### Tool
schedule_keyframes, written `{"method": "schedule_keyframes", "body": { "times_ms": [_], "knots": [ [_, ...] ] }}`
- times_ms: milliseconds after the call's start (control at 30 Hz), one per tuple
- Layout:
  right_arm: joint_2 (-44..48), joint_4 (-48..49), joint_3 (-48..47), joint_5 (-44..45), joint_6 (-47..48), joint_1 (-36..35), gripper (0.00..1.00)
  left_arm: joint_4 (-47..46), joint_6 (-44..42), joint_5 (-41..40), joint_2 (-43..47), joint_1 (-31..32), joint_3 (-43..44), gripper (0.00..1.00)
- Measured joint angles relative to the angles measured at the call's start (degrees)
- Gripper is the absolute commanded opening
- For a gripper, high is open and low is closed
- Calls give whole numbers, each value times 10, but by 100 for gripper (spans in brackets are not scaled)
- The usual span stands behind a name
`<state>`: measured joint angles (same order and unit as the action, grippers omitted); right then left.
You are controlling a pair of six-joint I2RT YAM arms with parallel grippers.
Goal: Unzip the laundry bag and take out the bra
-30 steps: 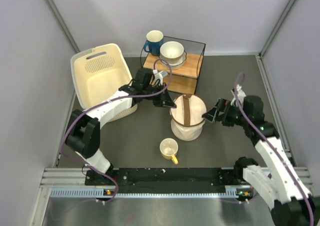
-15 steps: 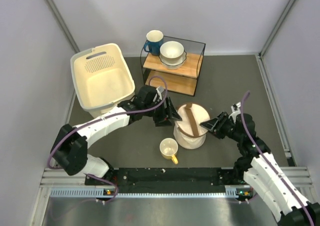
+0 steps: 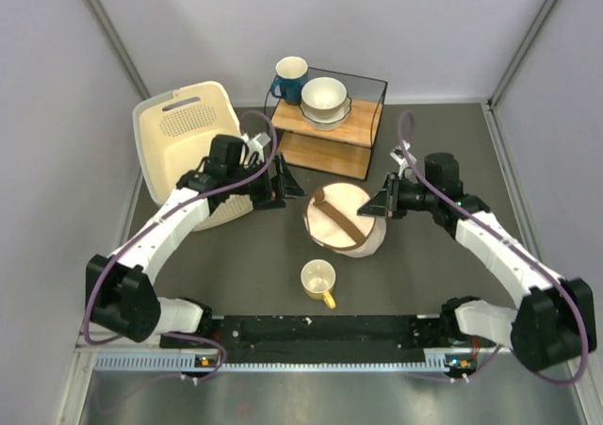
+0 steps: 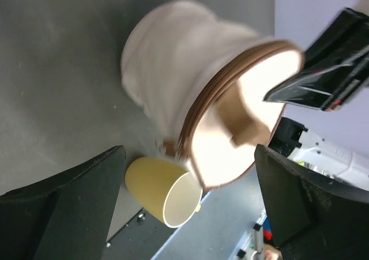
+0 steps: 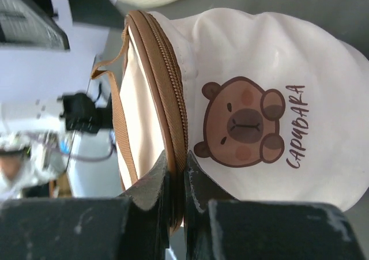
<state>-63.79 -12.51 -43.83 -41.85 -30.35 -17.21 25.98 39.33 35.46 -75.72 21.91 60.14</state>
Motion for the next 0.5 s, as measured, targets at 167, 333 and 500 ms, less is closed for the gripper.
{"method": "schedule_keyframes", "body": {
  "times_ms": [167, 333, 500],
  "knots": [
    [-87, -14, -33, -132, 57, 1, 0, 17, -100, 87, -52, -4, 60, 99],
    [-145, -37, -77, -203, 101, 2, 0, 32, -159, 137, -92, 4, 70, 90],
    [-191, -113, -144, -216, 163, 4, 56, 45, -176, 149, -115, 31, 71, 0]
  ]
}}
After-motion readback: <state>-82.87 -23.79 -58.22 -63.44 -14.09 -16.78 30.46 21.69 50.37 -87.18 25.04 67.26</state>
